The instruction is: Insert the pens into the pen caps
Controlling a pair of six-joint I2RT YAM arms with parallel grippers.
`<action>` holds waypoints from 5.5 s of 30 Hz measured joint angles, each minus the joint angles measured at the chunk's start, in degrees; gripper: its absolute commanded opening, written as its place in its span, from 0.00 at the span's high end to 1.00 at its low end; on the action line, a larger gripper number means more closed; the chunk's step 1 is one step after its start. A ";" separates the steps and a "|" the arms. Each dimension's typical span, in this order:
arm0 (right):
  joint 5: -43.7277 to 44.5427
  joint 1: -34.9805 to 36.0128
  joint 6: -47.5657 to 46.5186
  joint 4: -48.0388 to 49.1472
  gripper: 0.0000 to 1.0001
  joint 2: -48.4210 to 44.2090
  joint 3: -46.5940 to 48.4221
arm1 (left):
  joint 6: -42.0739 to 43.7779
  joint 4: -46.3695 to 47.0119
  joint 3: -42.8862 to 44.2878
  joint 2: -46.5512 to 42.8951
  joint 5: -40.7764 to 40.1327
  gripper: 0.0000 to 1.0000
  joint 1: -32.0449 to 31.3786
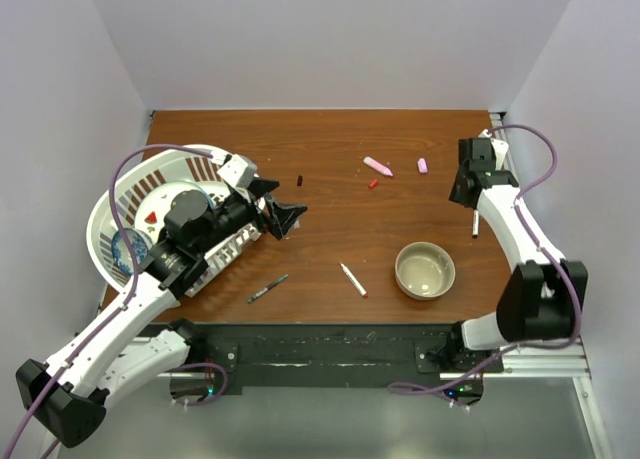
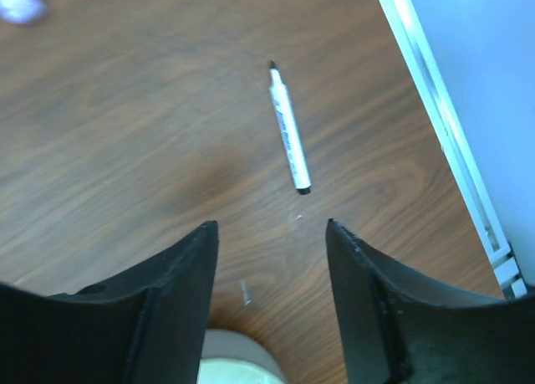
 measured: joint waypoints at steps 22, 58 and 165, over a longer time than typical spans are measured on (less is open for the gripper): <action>-12.04 -14.67 -2.97 1.22 0.51 24.11 9.53 | 1.42 2.34 -2.67 0.37 -3.91 0.02 0.00; -16.94 -13.68 -8.50 -0.22 1.00 29.53 11.39 | 3.15 2.05 -3.41 -2.64 -13.16 0.10 0.00; -12.02 35.26 9.75 9.70 0.61 -39.43 -14.58 | 75.95 -37.55 44.94 73.40 3.87 1.00 0.28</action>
